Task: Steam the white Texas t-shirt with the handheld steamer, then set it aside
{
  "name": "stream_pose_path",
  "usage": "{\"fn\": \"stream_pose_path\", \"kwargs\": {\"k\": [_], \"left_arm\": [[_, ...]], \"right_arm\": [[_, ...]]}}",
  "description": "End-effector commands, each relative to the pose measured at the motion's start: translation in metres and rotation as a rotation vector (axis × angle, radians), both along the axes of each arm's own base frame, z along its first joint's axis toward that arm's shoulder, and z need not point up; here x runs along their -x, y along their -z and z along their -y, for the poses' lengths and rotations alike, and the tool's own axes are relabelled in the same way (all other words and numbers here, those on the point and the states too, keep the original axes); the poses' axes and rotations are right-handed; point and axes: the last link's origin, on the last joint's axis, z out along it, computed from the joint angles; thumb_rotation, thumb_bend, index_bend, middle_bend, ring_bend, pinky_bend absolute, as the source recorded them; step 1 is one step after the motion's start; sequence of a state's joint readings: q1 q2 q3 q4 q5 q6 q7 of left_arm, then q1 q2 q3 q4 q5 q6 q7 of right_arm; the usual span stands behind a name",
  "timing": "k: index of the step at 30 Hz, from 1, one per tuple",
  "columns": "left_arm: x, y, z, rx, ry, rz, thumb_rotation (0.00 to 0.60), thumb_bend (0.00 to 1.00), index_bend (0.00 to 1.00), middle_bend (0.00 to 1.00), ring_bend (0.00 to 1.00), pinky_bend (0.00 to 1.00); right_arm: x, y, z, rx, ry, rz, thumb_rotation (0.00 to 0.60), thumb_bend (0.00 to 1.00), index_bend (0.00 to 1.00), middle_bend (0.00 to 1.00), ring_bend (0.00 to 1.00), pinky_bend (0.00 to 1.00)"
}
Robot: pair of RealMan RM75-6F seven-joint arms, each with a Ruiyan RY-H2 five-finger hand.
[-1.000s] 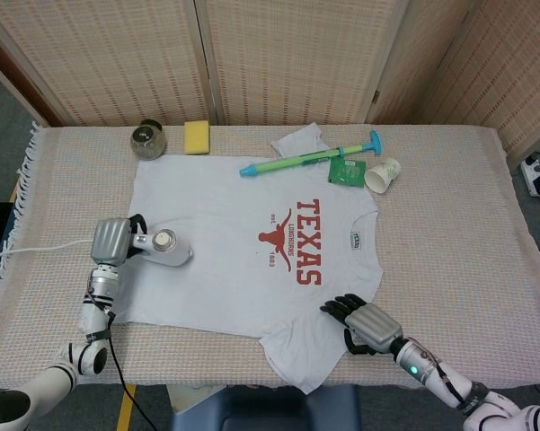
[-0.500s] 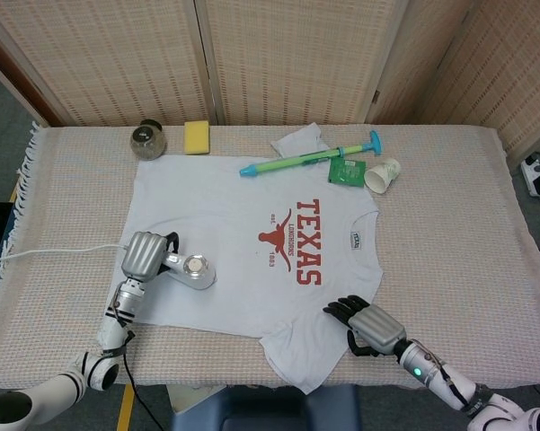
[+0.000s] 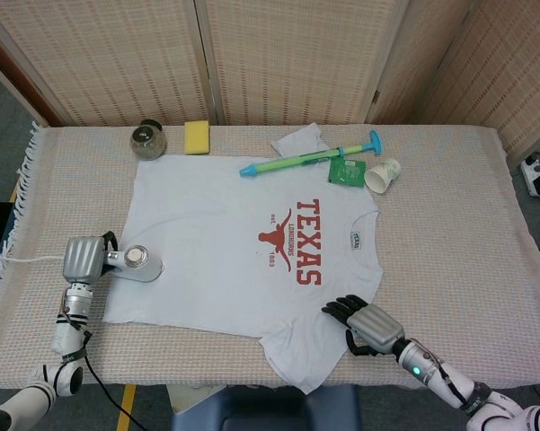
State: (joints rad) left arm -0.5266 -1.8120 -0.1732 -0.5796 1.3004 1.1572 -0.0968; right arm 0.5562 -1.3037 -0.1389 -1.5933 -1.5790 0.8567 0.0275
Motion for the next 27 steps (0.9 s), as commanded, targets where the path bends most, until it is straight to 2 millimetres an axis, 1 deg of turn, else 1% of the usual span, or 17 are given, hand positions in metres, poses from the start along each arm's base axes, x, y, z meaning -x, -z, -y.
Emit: {"fn": "stream_pose_path", "kwargs": {"k": [1, 5, 8, 11, 16, 17, 20, 23, 26, 27], "left_arm": [[0.025, -0.017, 0.003, -0.046, -0.073, -0.011, 0.600, 0.45, 0.97, 1.00, 0.89, 0.77], [0.042, -0.032, 0.002, -0.070, -0.126, -0.021, 0.600, 0.45, 0.97, 1.00, 0.89, 0.77], [0.038, -0.036, -0.004, -0.094, -0.116, 0.012, 0.600, 0.45, 0.96, 1.00, 0.89, 0.77], [0.020, -0.034, -0.014, -0.110, -0.070, 0.071, 0.600, 0.45, 0.96, 1.00, 0.89, 0.77], [-0.025, -0.017, -0.031, -0.079, 0.037, 0.131, 0.600, 0.45, 0.96, 1.00, 0.88, 0.77], [-0.037, -0.010, -0.034, -0.064, 0.061, 0.138, 0.600, 0.45, 0.96, 1.00, 0.89, 0.77], [-0.061, 0.007, -0.040, -0.029, 0.104, 0.145, 0.600, 0.45, 0.96, 1.00, 0.88, 0.77], [-0.086, 0.028, -0.046, 0.012, 0.133, 0.143, 0.600, 0.45, 0.96, 1.00, 0.88, 0.77], [-0.105, 0.046, -0.052, 0.051, 0.154, 0.122, 0.600, 0.45, 0.96, 1.00, 0.88, 0.77], [-0.108, 0.049, -0.054, 0.057, 0.156, 0.119, 0.600, 0.45, 0.96, 1.00, 0.88, 0.77]], "right_arm": [[0.001, 0.000, 0.000, 0.001, 0.002, 0.000, 0.325, 0.89, 0.00, 0.05, 0.00, 0.00], [0.001, 0.000, 0.000, 0.004, 0.006, 0.000, 0.326, 0.89, 0.00, 0.05, 0.00, 0.00], [0.001, 0.000, 0.000, 0.004, 0.004, -0.001, 0.326, 0.89, 0.00, 0.05, 0.00, 0.00], [0.001, -0.001, 0.000, 0.006, 0.004, 0.002, 0.327, 0.89, 0.00, 0.05, 0.00, 0.00], [0.001, -0.004, -0.002, 0.016, 0.005, 0.006, 0.328, 0.89, 0.00, 0.05, 0.00, 0.00], [0.001, -0.005, -0.002, 0.018, 0.006, 0.006, 0.324, 0.89, 0.00, 0.05, 0.00, 0.00], [0.002, -0.007, -0.002, 0.023, 0.009, 0.005, 0.326, 0.89, 0.00, 0.05, 0.00, 0.00], [0.002, -0.009, -0.002, 0.029, 0.013, 0.005, 0.328, 0.89, 0.00, 0.05, 0.00, 0.00], [0.003, -0.009, -0.002, 0.031, 0.017, 0.002, 0.328, 0.89, 0.00, 0.05, 0.00, 0.00], [0.003, -0.009, -0.002, 0.032, 0.017, 0.002, 0.327, 0.89, 0.00, 0.05, 0.00, 0.00]]}}
